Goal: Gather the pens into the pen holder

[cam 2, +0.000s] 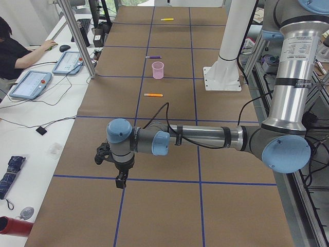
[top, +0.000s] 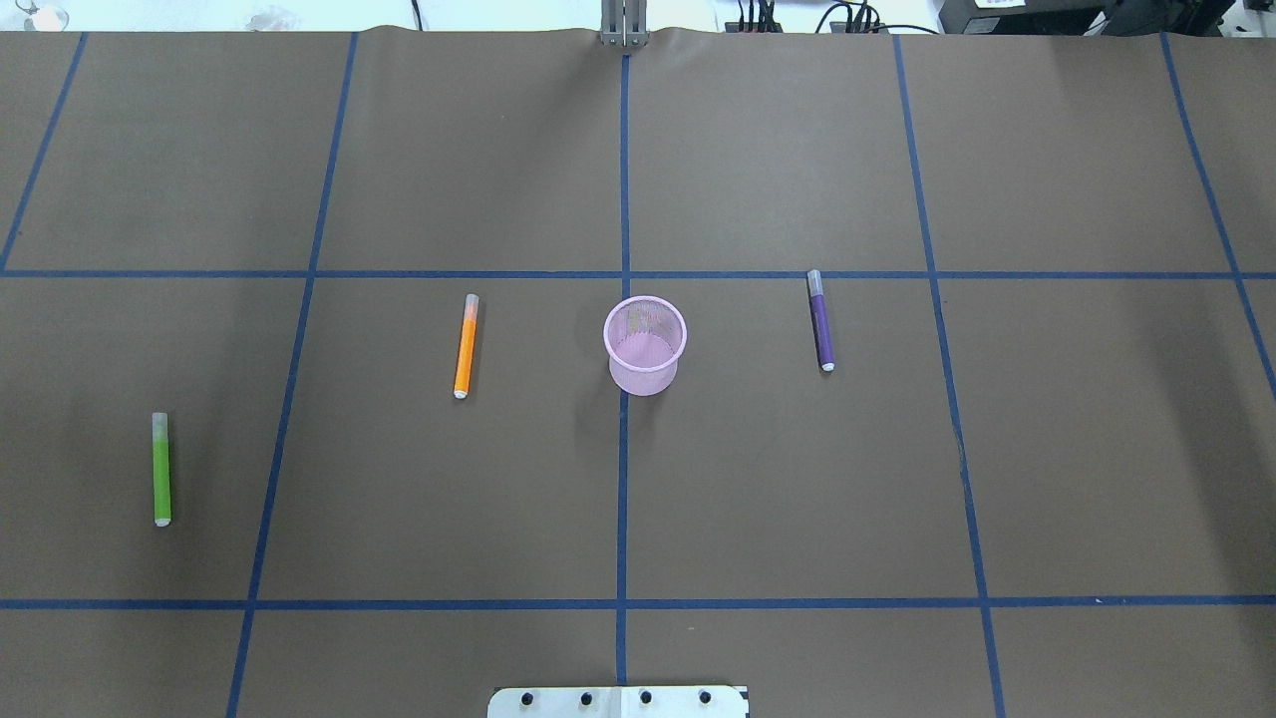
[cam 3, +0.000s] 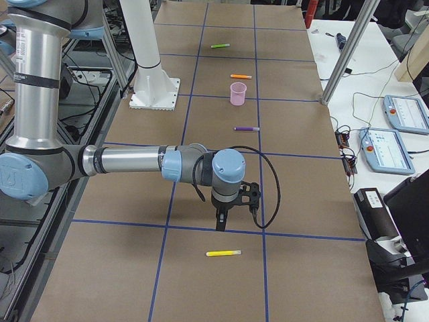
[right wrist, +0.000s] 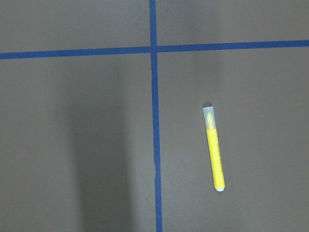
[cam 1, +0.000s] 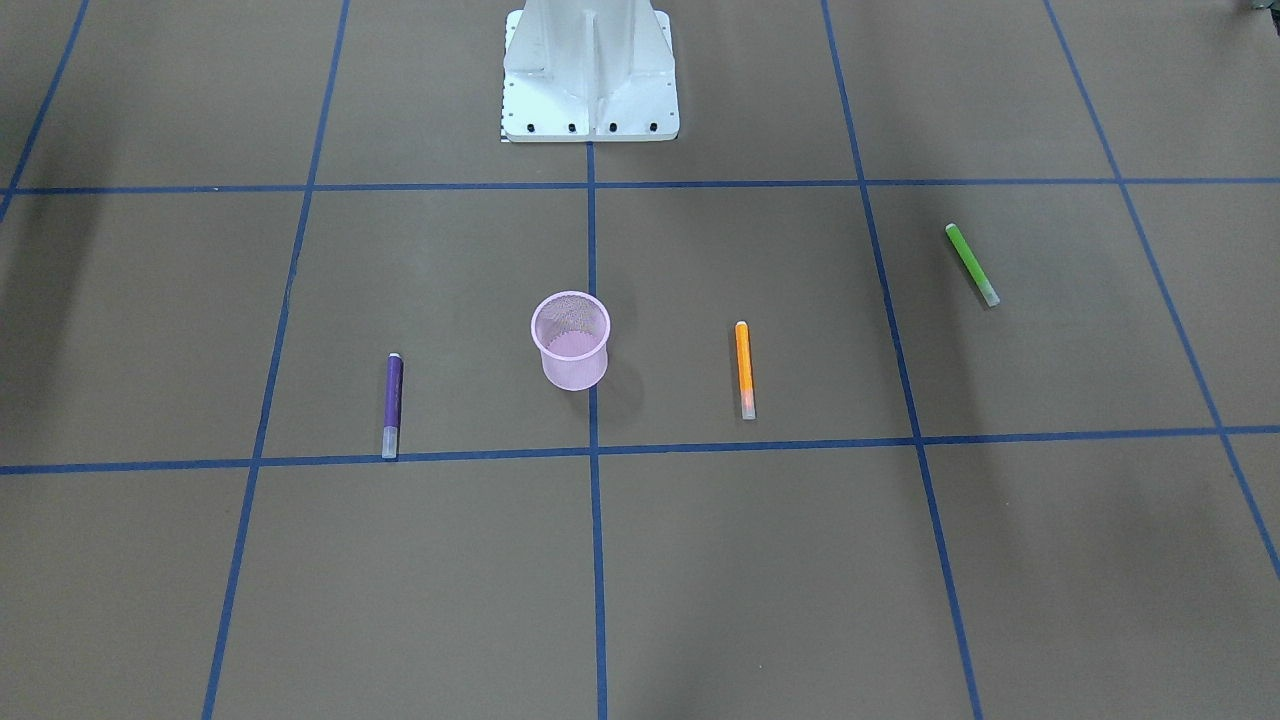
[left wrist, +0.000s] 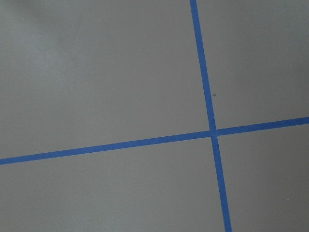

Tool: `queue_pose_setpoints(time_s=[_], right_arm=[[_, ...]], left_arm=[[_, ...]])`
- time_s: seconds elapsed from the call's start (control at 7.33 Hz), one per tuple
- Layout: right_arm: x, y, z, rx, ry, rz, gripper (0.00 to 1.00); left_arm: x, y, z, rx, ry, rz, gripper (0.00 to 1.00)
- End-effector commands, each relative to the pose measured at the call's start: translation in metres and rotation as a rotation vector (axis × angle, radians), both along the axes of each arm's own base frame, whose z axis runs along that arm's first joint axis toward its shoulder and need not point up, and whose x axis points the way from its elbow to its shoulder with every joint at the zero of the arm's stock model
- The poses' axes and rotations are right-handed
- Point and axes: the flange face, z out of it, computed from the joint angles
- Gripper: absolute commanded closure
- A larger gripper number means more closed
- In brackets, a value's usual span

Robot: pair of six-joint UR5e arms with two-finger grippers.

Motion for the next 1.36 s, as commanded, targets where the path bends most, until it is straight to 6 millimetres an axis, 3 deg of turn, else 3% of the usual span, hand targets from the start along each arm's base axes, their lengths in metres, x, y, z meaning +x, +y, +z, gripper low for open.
queue_pose_setpoints(time_s=[0.0,0.68,1.09,1.23], right_arm=[[0.000,0.001,0.000,0.001,-0.001,-0.001,0.01],[0.000,-0.004,-0.003,0.011,0.012,0.001,0.01],[-0.003,-0.016,-0.020,0.043,0.004,0.000,0.01],[-0.003,-0.020,-0.011,0.024,-0.003,0.002,0.01]], left_arm=[[0.000,0.000,0.001,-0.001,-0.003,0.000,0.00],[0.003,0.006,0.002,0.007,0.006,0.006,0.00],[0.023,-0.003,-0.017,0.028,0.059,0.039,0.00],[0.044,-0.008,-0.053,0.096,0.059,0.077,0.00]])
